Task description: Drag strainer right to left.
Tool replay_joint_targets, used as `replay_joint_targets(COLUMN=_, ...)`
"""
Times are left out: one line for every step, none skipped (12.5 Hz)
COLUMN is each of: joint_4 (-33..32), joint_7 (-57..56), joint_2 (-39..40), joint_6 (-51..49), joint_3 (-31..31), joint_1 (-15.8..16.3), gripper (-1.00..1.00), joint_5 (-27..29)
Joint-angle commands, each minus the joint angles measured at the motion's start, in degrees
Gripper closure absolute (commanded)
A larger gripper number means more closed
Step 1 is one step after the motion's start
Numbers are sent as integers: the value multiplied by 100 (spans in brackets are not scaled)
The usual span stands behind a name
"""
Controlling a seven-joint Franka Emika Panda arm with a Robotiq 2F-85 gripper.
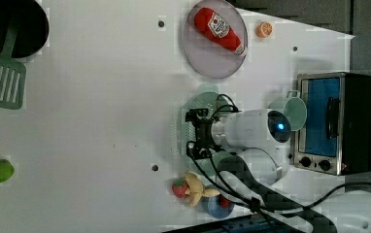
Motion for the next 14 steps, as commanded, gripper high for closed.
replay_joint_targets(joint_4=438, joint_7=778, joint_2=124, joint_6=-48, joint_3=87, joint_1=389, gripper=-100, joint_5=-43)
replay_joint_targets(joint_4=571, joint_7=885, joint_2=210, joint_6=-60, joint_3=89, joint_1=490, gripper=-100, joint_5=-43)
replay_joint_targets(joint_4=692, joint_7=944, joint_2=294, joint_6=-58, joint_3=89, joint_1=588, gripper=-100, joint_5=-43)
replay_joint_targets(joint_4=800, joint_7=984, joint_2=378, joint_6=-59, joint_3=88, joint_1=683, gripper=-100, joint_5=-38)
replay_joint_targets(joint_4=912, joint_7=985, joint_2=456, joint_6=-49, joint_3=88, joint_1=773, gripper=-100, joint_5=-38)
replay_joint_targets(joint_4=1021, joint_7=986, joint_2=527, joint_6=-51, joint_3=87, joint_1=855, gripper=-100, joint_5=-25)
replay_joint_targets(joint_4=1128, joint_7=1015, joint_2=595, joint_6=-52, joint_3=88, joint_1=939, gripper=-100, joint_5=-17)
replay_joint_targets(joint_4=1240, joint_7=1115, joint_2=663, joint_6=-53, joint_3=87, joint_1=1018, gripper=-100, joint_5=-16)
replay_joint_targets(joint_4=1349, joint_7=1294, joint_2=730, joint_6=-55, joint_3=87, joint_1=1094, gripper=-100, joint_5=-16)
replay_joint_targets(joint_4=1474, joint_7=1480, joint_2=799, joint_6=-56, joint_3=87, joint_1=1176, gripper=-100, joint_5=-16)
replay_joint_targets(joint_4=1597, joint_7=1650, joint_2=874, joint_6=-56, joint_3=87, joint_1=1257, gripper=-100, joint_5=-16)
replay_joint_targets(joint_4=1718, joint_7=1704, joint_2=953, joint_6=-54, joint_3=86, joint_1=1333, gripper=-100, joint_5=-16)
replay_joint_targets(joint_4=1829, joint_7=1705, joint_2=1032, joint_6=-54, joint_3=86, joint_1=1402, gripper=-100, joint_5=-16)
replay_joint_targets(joint_4=1935, joint_7=1703, joint_2=1113, joint_6=-56, joint_3=87, joint_1=1464, gripper=-100, joint_5=-16)
